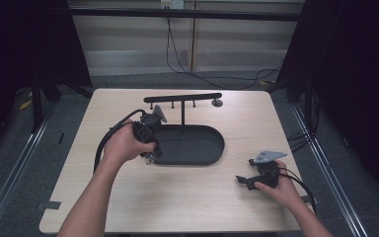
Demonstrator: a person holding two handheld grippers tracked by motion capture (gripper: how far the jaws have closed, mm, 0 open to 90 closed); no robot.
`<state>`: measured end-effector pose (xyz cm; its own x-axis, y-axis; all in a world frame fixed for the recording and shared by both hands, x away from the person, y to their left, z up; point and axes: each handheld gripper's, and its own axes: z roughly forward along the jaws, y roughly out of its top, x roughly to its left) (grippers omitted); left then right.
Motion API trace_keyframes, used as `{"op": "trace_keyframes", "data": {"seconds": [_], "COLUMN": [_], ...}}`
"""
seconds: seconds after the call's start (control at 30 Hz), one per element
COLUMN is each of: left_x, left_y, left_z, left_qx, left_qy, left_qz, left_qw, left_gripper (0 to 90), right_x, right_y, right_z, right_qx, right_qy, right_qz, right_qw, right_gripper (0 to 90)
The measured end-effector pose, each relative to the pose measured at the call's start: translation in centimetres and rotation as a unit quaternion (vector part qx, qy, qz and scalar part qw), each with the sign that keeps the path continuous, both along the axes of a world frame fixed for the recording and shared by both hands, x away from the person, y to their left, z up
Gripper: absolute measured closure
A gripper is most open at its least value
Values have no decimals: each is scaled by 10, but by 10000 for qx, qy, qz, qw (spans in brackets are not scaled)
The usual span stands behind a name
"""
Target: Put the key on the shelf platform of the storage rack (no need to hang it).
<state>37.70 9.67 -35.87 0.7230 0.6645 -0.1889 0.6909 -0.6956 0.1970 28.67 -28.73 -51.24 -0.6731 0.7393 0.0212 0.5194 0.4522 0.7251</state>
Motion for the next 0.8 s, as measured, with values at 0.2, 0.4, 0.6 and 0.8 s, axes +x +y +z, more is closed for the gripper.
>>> {"op": "trace_keyframes", "data": {"seconds": [0.2, 0.4, 0.6, 0.8], "left_x": [4, 12, 19, 25], "left_y": [-3, -5, -5, -6], "left_z": [7, 9, 14, 15], "left_qx": [-39, -62, -121, -118], "left_qy": [-12, -24, -110, -87], "left_qz": [-20, 38, 150, 174], "left_qw": [10000, 10000, 9998, 9997], "left_gripper": [630, 630, 630, 630], "right_x": [0, 0, 0, 0], "right_y": [0, 0, 0, 0], "right_z": [0, 0, 0, 0], "right_qx": [-1, -2, 0, -1], "right_qy": [-1, 0, 3, 0], "right_qz": [0, 1, -1, 1], "right_qw": [10000, 10000, 10000, 10000], "right_gripper": [134, 134, 134, 135]}}
